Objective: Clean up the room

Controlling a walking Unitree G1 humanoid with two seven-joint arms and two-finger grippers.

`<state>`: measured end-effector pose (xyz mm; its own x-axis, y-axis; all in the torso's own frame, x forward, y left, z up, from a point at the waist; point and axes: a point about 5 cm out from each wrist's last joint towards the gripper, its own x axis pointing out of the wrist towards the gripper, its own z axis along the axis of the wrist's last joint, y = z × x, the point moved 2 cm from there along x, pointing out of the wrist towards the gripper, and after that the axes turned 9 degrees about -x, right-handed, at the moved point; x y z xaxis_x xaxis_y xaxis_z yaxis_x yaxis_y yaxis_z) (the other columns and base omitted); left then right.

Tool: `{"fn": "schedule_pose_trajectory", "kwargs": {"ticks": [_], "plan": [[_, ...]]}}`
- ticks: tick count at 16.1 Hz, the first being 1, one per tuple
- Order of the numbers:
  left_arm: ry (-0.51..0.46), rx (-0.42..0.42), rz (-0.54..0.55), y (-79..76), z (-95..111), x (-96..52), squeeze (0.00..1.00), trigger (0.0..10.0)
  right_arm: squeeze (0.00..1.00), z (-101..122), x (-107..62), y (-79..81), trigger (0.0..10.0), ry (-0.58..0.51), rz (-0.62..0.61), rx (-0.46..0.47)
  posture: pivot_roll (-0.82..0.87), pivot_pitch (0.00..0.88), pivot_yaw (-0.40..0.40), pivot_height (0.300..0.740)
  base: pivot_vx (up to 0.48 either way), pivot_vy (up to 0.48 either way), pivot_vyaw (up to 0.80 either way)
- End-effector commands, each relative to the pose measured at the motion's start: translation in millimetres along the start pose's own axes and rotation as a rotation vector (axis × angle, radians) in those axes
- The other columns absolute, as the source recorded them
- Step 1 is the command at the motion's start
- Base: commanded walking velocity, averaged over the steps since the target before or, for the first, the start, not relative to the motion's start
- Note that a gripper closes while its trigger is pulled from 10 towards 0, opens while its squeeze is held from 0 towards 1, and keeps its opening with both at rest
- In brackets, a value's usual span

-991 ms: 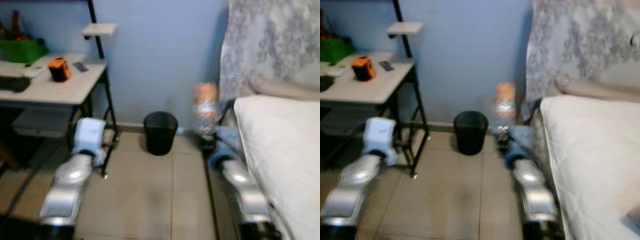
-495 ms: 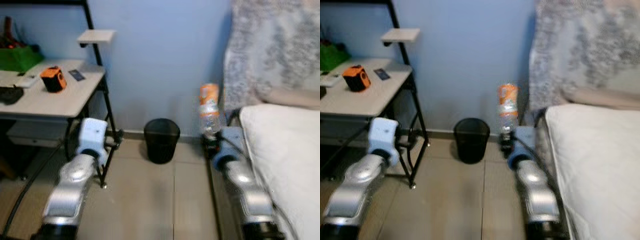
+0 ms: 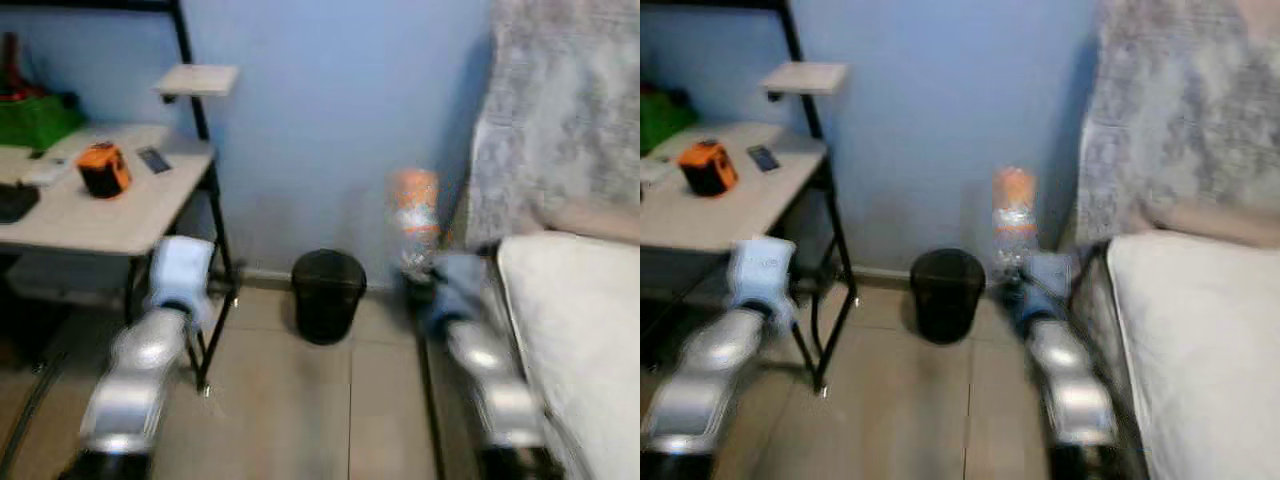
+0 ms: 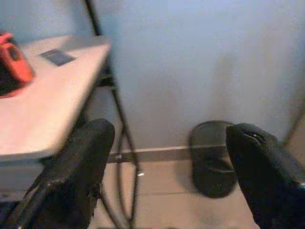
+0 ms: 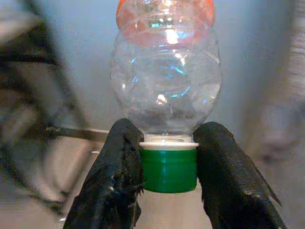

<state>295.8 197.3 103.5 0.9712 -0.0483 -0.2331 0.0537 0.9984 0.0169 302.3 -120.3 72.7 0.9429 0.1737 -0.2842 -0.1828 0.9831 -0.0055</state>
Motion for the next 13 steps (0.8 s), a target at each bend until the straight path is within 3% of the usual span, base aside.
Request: {"fn": "schedule_pose_trajectory", "kwargs": {"ticks": [1, 13], "plan": [[-0.022, 0.0, -0.031, -9.4, 6.0, 1.8, 0.0, 10.0, 0.0, 0.7, -2.0, -14.8, 10.0, -0.004, -0.049, -0.014, 0.02, 0.0, 0.009, 0.74, 0.319, 0.0, 0.0], [-0.019, -0.002, -0.035, -9.3, 7.2, 1.5, 0.0, 10.0, 0.0, -1.4, -1.8, -16.9, 10.0, 0.009, -0.063, -0.014, 0.02, 0.0, 0.01, 0.74, 0.317, 0.0, 0.0]]}}
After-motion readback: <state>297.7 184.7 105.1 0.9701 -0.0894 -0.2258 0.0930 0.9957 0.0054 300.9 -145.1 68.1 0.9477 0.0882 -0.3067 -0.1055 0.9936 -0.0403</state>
